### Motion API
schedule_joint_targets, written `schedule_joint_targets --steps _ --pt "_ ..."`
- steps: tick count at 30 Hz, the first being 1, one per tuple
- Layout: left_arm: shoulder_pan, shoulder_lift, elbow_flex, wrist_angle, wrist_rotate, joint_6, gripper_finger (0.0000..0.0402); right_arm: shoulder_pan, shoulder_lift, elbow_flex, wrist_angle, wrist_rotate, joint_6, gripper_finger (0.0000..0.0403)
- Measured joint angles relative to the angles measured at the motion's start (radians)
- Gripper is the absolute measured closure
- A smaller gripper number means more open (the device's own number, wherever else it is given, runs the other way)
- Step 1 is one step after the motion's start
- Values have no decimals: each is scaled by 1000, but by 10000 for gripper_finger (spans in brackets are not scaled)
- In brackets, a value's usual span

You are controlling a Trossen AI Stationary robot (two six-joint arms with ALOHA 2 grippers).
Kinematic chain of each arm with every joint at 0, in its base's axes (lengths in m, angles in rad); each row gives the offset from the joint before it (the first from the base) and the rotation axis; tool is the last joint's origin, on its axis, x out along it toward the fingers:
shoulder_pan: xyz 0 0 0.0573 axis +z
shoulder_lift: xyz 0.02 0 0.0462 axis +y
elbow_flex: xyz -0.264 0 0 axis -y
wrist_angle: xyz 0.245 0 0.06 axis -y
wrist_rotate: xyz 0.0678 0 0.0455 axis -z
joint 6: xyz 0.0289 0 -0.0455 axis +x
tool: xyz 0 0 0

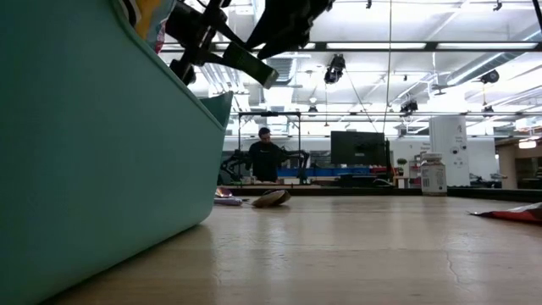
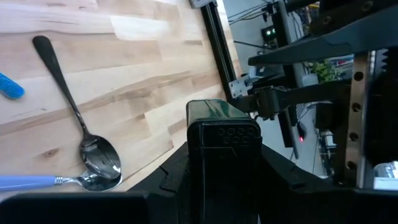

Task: Pick & Place Food Item
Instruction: Put the green seasoning can into the pink bin

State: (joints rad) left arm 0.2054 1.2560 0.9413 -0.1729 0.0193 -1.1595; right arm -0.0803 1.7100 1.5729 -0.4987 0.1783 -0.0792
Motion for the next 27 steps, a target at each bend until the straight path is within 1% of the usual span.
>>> schedule_joint_targets --steps 6,9,18,23,27 --pt "0 0 1 -7 0 0 285 2 -2 52 -123 0 -7 27" --pt "0 0 1 -7 0 0 285 2 -2 65 -156 -1 6 27" --pt "1 0 1 -5 0 -1 285 2 -16 72 -178 -5 47 27" --pt "1 -1 2 -4 0 -2 285 1 -71 51 -176 -74 50 27" --pt "1 -1 2 -4 0 -3 285 2 -126 18 -160 -83 45 27"
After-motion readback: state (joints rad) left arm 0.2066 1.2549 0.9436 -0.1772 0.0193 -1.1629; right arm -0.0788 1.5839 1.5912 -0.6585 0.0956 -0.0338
